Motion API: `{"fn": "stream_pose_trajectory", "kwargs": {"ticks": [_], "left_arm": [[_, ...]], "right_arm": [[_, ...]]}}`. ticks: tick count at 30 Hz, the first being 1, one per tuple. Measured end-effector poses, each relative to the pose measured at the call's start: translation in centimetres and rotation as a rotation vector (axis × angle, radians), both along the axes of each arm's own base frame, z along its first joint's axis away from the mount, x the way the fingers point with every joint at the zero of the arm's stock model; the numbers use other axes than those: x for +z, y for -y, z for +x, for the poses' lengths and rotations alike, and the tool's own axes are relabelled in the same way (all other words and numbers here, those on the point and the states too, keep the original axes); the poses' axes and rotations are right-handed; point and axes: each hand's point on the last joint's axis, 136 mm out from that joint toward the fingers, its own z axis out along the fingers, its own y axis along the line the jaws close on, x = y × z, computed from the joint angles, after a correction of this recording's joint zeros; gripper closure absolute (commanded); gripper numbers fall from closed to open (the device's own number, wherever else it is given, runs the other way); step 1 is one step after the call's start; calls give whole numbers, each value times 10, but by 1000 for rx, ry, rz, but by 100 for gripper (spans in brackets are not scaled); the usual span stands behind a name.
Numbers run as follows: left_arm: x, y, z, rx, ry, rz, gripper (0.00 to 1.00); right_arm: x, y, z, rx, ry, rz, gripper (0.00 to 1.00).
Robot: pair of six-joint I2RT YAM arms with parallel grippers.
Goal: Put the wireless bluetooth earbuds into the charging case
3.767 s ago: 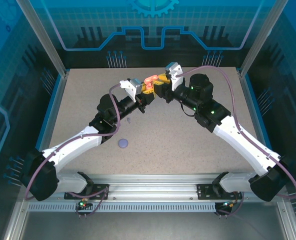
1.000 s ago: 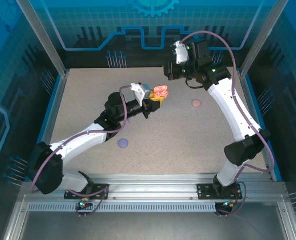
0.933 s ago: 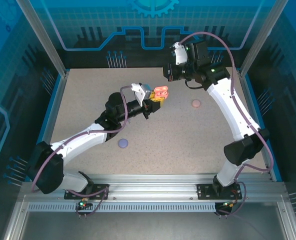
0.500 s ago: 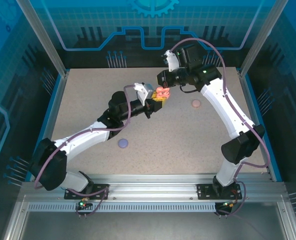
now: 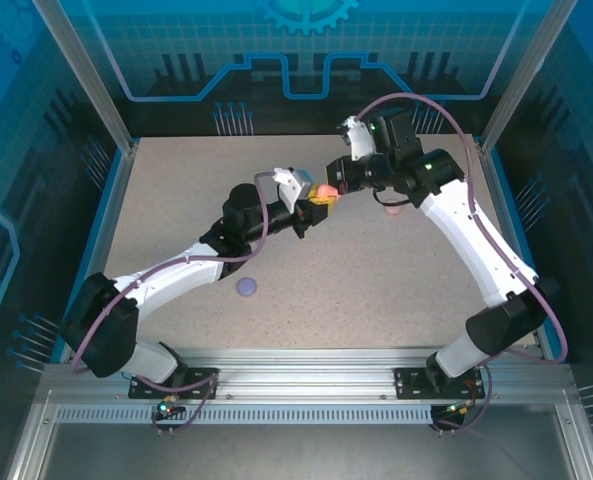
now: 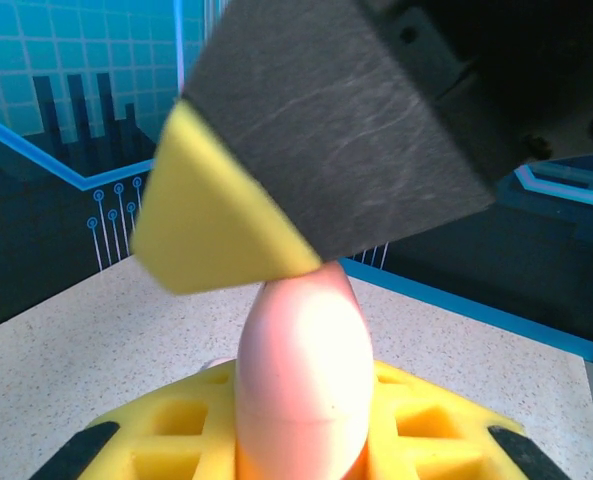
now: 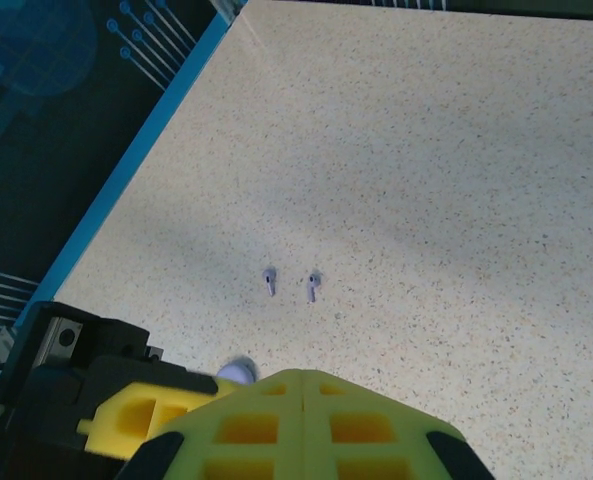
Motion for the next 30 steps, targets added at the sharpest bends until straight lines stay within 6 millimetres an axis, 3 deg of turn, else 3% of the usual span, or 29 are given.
{"fn": "stream_pose_trajectory", "kwargs": {"ticks": [4, 5, 8, 14, 18, 22, 30], "left_arm": [[-1, -4, 7, 40, -15, -8, 100], [-3, -5, 9, 50, -30, -13, 100], [-16, -4, 17, 78, -95, -25, 100], [-76, 6, 43, 135, -334, -16, 100], [-113, 18, 63, 172, -507, -27, 100], [-141, 36, 86, 202, -678, -71, 100], [-190, 69, 123, 256, -982, -156, 100]], "right_arm": [[4, 38, 7, -168, 9, 32, 77], [3, 52, 10, -226, 9, 40, 67], [-7, 84, 14, -348, 3, 47, 52], [-71, 108, 0, -456, -106, -7, 21], [-112, 121, -17, -503, -179, -54, 8], [-129, 130, -31, -534, -203, -72, 5], [-131, 139, -39, -562, -189, -80, 5]]}}
